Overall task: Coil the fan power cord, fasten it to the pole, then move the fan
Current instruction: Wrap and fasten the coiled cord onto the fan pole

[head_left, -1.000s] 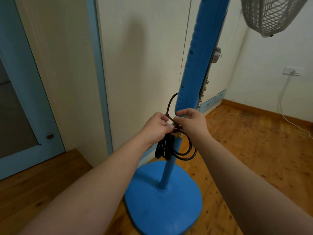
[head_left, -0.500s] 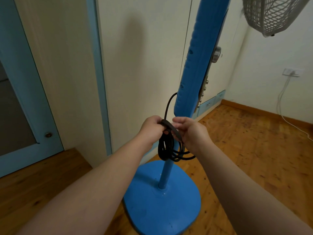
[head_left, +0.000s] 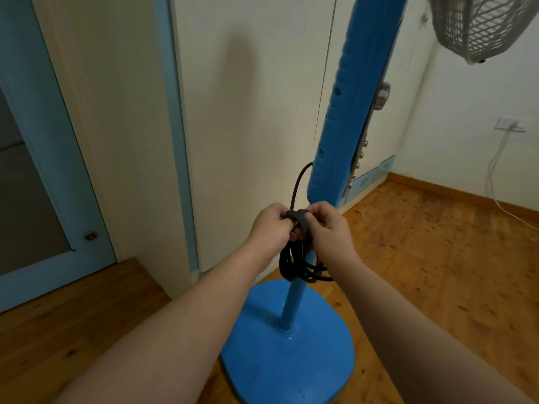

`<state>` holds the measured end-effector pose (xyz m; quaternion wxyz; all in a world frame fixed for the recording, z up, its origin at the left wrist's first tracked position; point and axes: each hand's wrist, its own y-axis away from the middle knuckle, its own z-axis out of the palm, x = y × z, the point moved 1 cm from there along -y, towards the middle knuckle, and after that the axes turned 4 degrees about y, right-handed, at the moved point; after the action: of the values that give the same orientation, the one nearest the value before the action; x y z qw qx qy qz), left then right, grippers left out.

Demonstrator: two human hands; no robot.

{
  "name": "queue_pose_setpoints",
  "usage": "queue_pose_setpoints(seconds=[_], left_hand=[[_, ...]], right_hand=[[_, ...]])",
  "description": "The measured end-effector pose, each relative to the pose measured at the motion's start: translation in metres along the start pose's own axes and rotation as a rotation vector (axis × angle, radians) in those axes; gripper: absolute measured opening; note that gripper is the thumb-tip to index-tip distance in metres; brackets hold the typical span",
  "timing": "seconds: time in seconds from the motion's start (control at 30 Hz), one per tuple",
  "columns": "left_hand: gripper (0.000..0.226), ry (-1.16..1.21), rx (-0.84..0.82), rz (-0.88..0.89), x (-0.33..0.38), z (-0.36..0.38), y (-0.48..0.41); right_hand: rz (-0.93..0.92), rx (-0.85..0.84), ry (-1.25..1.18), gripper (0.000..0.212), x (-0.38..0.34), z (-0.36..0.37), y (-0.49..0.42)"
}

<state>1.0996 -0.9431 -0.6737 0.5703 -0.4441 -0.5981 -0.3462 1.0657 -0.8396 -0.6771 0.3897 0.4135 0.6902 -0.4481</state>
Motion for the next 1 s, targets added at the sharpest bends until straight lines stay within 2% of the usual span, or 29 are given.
queue_pose_setpoints(seconds=[0.13,0.3,0.33,0.37,0.43,0.5,0.53,0.6,0.67,0.7,0.8,0.9,1.0], left_hand=[[0.021,-0.014,-0.020,0.109,-0.003,-0.001,-0.003],[0.028,-0.002,-0.045,0.175,-0.006,-0.007,-0.002],[0.024,-0.088,-0.055,0.219,-0.006,-0.008,-0.001],[0.023,-0.268,-0.040,0.314,-0.007,-0.010,-0.001],[0.025,-0.658,-0.003,0.618,-0.005,-0.012,-0.002],[0.022,-0.838,0.022,0.826,-0.006,-0.009,-0.002],[0.019,-0.870,0.039,0.846,-0.007,-0.007,-0.001],[0.019,-0.917,0.050,0.727,-0.002,-0.003,0.000],[0.017,-0.852,0.046,0.453,-0.003,-0.003,-0.002],[0.014,-0.719,0.038,0.308,-0.004,-0.005,-0.004],[0.028,-0.208,0.013,-0.030,-0.001,-0.004,-0.004],[0.027,-0.001,0.012,-0.212,0.000,-0.003,-0.002],[0.026,0.081,0.014,-0.260,0.000,-0.005,-0.004]], right_hand=[[0.061,0.036,-0.041,0.013,0.000,0.000,-0.007],[0.102,-0.063,0.085,0.014,-0.007,0.000,-0.012],[0.120,-0.074,0.098,0.012,-0.009,-0.001,-0.014],[0.137,-0.082,0.112,0.010,-0.009,-0.001,-0.016],[0.170,-0.089,0.131,0.008,-0.007,-0.003,-0.018],[0.205,-0.082,0.096,0.009,-0.004,-0.003,-0.018],[0.218,-0.067,0.066,0.008,-0.002,-0.002,-0.017],[0.225,-0.029,0.012,0.008,-0.001,-0.001,-0.014],[0.195,-0.046,-0.031,0.014,-0.002,-0.001,-0.011],[0.166,-0.078,-0.042,0.017,-0.002,-0.001,-0.009],[0.043,-0.148,0.041,0.024,0.002,-0.002,-0.004],[-0.103,-0.176,0.221,0.025,0.006,-0.003,0.001],[-0.181,-0.125,0.376,0.018,0.009,0.000,0.003]])
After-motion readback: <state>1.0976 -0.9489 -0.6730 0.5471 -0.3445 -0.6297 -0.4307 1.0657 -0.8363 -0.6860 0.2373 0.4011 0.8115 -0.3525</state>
